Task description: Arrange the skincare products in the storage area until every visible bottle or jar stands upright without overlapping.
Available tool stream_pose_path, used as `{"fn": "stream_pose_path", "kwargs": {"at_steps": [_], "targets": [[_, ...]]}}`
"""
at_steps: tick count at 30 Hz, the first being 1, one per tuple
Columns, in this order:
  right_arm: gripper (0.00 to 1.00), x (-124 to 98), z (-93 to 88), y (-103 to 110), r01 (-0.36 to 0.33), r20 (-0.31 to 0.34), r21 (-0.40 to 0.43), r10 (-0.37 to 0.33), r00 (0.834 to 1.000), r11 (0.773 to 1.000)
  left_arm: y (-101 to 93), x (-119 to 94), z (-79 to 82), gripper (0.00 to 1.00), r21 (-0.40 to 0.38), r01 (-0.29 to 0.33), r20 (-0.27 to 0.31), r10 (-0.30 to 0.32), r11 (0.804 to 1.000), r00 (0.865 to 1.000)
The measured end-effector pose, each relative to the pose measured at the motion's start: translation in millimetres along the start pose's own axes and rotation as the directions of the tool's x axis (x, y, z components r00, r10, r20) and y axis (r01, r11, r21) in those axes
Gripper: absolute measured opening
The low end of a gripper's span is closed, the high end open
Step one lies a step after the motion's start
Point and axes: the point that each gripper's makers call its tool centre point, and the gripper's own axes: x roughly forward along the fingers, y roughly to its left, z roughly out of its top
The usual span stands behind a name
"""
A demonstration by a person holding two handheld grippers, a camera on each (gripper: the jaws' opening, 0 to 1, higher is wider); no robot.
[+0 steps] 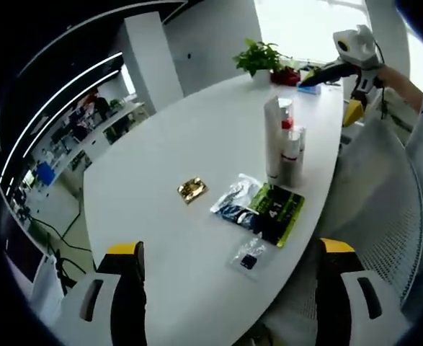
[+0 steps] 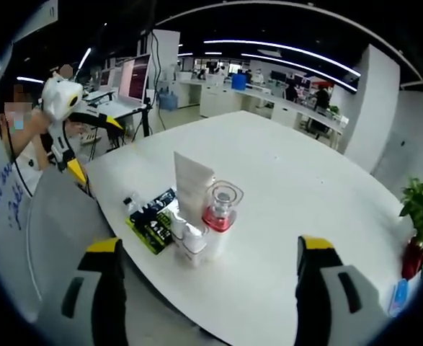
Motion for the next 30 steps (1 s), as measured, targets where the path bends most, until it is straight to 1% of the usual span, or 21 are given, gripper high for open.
{"fn": "stream_pose_path", "kwargs": {"at_steps": [4, 8, 11, 15, 18, 21, 25, 27, 30], "targets": [[1.0, 1, 0.4, -1, 0.002, -0.002, -0.009, -0.002, 1.0, 1.0, 1.0, -4, 6.7, 0.97, -0.032, -0.005, 0.033, 0.006, 0.999, 0.999], [1.0, 2, -0.2, 0, -0.002, -0.01, -0.018, 0.002, 1.0, 1.0, -1.1, -5, 8.3, 0.97, -0.036, 0.004, 0.039, -0.003, 0.999, 0.999], [1.0, 3, -0.4, 0, -0.008, -0.011, -0.017, 0.008, 1.0, 1.0, -2.9, -7, 11.8, 0.97, -0.032, 0.009, 0.055, -0.008, 0.999, 0.998], [1.0, 3, 0.5, 2, -0.016, -0.005, -0.017, 0.016, 1.0, 1.0, -2.4, -8, 13.1, 0.97, -0.028, 0.003, 0.058, -0.002, 1.0, 0.998], [1.0, 3, -1.3, 2, -0.014, -0.017, -0.021, 0.013, 1.0, 1.0, -2.2, -8, 13.8, 0.97, -0.022, -0.001, 0.061, 0.003, 1.0, 0.998], [1.0, 3, -1.3, 3, -0.019, -0.014, -0.016, 0.019, 1.0, 1.0, -2.5, -9, 14.9, 0.97, -0.033, 0.004, 0.066, -0.002, 0.999, 0.998], [1.0, 3, -2.9, 3, -0.016, -0.021, -0.016, 0.016, 1.0, 1.0, -1.5, -7, 12.4, 0.97, -0.028, -0.001, 0.052, 0.002, 1.0, 0.999], [1.0, 3, -2.8, 2, -0.013, -0.02, -0.02, 0.012, 1.0, 1.0, -0.6, -6, 13.2, 0.97, -0.031, -0.004, 0.059, 0.006, 1.0, 0.998], [1.0, 3, -3.5, -1, -0.001, -0.023, -0.021, 0.001, 1.0, 1.0, -2.2, -5, 14.4, 0.97, -0.036, 0.008, 0.066, -0.006, 0.999, 0.998]]}}
